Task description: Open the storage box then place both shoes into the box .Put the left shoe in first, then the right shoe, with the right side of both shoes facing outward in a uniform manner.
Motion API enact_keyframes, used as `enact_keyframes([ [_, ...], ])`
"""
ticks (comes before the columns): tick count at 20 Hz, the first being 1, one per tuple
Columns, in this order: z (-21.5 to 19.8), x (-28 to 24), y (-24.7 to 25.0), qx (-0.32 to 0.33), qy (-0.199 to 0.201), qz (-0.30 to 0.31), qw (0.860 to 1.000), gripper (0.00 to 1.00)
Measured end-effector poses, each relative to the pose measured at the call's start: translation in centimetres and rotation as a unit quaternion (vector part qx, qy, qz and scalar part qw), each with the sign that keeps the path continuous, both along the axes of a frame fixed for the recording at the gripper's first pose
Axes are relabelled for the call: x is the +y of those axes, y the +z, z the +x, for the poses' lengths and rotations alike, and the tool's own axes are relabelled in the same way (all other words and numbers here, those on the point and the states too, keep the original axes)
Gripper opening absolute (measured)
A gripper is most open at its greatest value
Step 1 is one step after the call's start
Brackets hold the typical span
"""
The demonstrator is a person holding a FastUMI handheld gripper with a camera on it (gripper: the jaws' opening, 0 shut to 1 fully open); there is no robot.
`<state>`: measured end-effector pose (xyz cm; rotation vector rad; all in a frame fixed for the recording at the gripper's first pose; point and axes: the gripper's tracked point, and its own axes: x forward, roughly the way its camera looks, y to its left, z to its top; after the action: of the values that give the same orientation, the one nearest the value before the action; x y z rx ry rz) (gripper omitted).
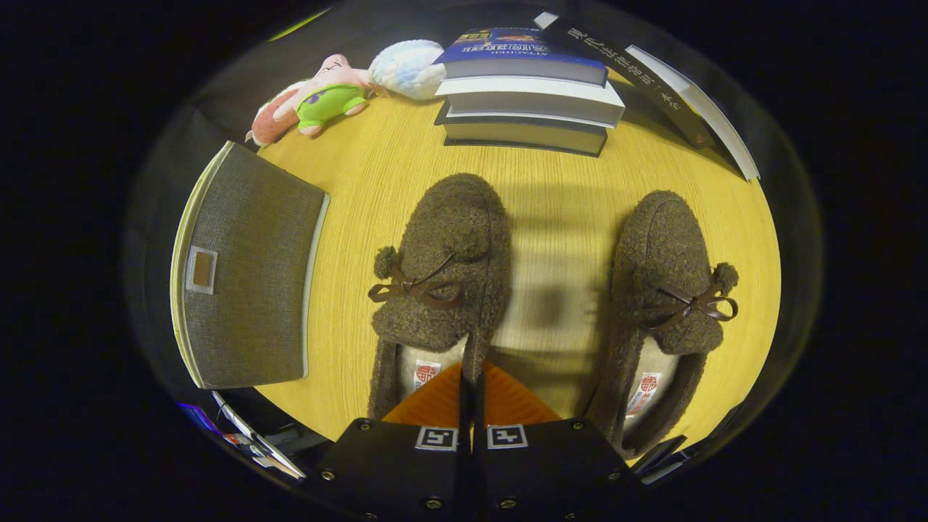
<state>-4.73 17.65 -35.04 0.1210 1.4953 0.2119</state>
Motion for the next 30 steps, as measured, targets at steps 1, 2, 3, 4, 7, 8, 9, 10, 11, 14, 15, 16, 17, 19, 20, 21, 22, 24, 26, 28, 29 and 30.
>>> enact_keyframes([
  [1,0.3,0.2,0.8,-0.004,-0.011,0.012,1.000,0.01],
  [2,0.7,0.6,1.7,-0.008,-0.022,0.024,0.999,0.01],
  [3,1.1,0.7,2.8,-0.013,-0.025,0.029,0.999,0.01],
  [4,1.6,0.8,3.9,-0.019,-0.022,0.033,0.999,0.01],
  [7,2.5,2.0,6.6,-0.027,-0.024,0.051,0.998,0.01],
  [8,2.9,2.3,7.7,-0.037,-0.023,0.054,0.998,0.01],
  [9,3.2,2.9,8.8,-0.046,-0.025,0.060,0.997,0.01],
  [10,3.5,3.5,9.9,-0.051,-0.028,0.066,0.996,0.01],
  [11,3.9,4.3,11.5,-0.060,-0.034,0.079,0.994,0.01],
  [14,5.3,7.4,16.0,-0.083,-0.038,0.133,0.987,0.01],
  [15,5.7,8.7,17.6,-0.092,-0.032,0.152,0.984,0.01],
  [16,6.2,9.7,19.0,-0.100,-0.027,0.162,0.981,0.01],
  [17,6.5,10.7,20.1,-0.107,-0.020,0.169,0.980,0.01],
  [19,6.9,12.8,22.0,-0.120,-0.009,0.184,0.976,0.01],
  [20,7.0,13.8,22.5,-0.123,-0.002,0.188,0.974,0.01],
  [21,7.1,14.8,23.0,-0.124,0.005,0.193,0.973,0.01],
  [22,7.0,15.9,23.4,-0.123,0.013,0.198,0.972,0.01],
  [24,6.8,18.3,23.4,-0.117,0.022,0.206,0.971,0.01],
  [26,6.7,20.6,23.1,-0.106,0.022,0.216,0.970,0.01],
  [28,6.4,22.8,22.6,-0.094,0.018,0.224,0.970,0.01],
  [29,6.4,23.9,22.1,-0.090,0.015,0.225,0.970,0.01],
  [30,6.6,24.8,21.7,-0.091,0.016,0.222,0.971,0.01],
])
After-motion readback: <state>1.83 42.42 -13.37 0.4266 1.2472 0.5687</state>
